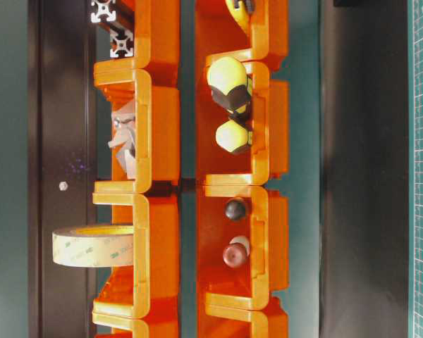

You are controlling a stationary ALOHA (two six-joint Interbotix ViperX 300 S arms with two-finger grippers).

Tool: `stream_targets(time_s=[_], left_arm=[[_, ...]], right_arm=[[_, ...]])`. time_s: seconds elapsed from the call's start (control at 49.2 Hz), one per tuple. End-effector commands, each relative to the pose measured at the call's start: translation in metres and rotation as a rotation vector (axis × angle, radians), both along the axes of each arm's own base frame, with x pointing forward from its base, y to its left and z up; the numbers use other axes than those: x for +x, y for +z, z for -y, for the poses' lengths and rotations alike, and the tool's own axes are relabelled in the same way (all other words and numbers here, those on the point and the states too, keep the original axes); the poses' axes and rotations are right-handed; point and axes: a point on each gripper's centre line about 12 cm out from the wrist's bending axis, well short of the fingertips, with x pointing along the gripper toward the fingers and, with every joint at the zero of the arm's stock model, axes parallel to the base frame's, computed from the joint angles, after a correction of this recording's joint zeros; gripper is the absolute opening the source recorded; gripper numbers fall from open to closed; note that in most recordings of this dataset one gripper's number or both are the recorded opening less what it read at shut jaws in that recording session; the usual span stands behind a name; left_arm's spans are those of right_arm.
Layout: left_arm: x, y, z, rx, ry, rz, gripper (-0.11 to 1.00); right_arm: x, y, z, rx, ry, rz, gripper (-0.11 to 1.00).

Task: Pick cutter from container rack with right arm.
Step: 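Move the right gripper toward the yellow cutter on the rack's right side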

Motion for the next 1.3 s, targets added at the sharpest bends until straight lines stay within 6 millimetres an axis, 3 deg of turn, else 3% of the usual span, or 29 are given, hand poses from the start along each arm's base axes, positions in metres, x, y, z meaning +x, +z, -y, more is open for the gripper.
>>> stream_targets(time_s=[0.0, 0.366, 0.772, 0.894, 1.118, 1.179, 1.28], left_arm=[[0.000, 0.011, 0.002, -0.002, -0.008, 0.028, 0.00], [0.003, 0.008, 0.002, -0.003, -0.011, 0.014, 0.00], [0.005, 0.006, 0.003, -0.002, -0.011, 0.004, 0.00], [0.005, 0.004, 0.003, 0.000, -0.011, 0.002, 0.00], [0.006, 0.002, 0.003, -0.001, -0.011, -0.006, 0.00], [0.006, 0.001, 0.003, -0.001, -0.011, -0.008, 0.00], [0.006, 0.001, 0.003, -0.001, -0.011, -0.008, 0.00]], right_arm=[[0.002, 0.009, -0.006, -0.095, -0.035, 0.007, -0.01], [-0.003, -0.032, -0.034, -0.430, -0.197, -0.007, -0.01], [-0.001, -0.079, -0.039, -0.610, -0.225, -0.173, 0.03], [-0.001, -0.089, -0.039, -0.615, -0.197, -0.178, 0.20], [0.006, -0.099, -0.030, -0.589, -0.201, -0.158, 0.76], [0.008, -0.099, -0.026, -0.604, -0.211, -0.136, 0.80], [0.010, -0.102, -0.018, -0.637, -0.228, -0.115, 0.76]])
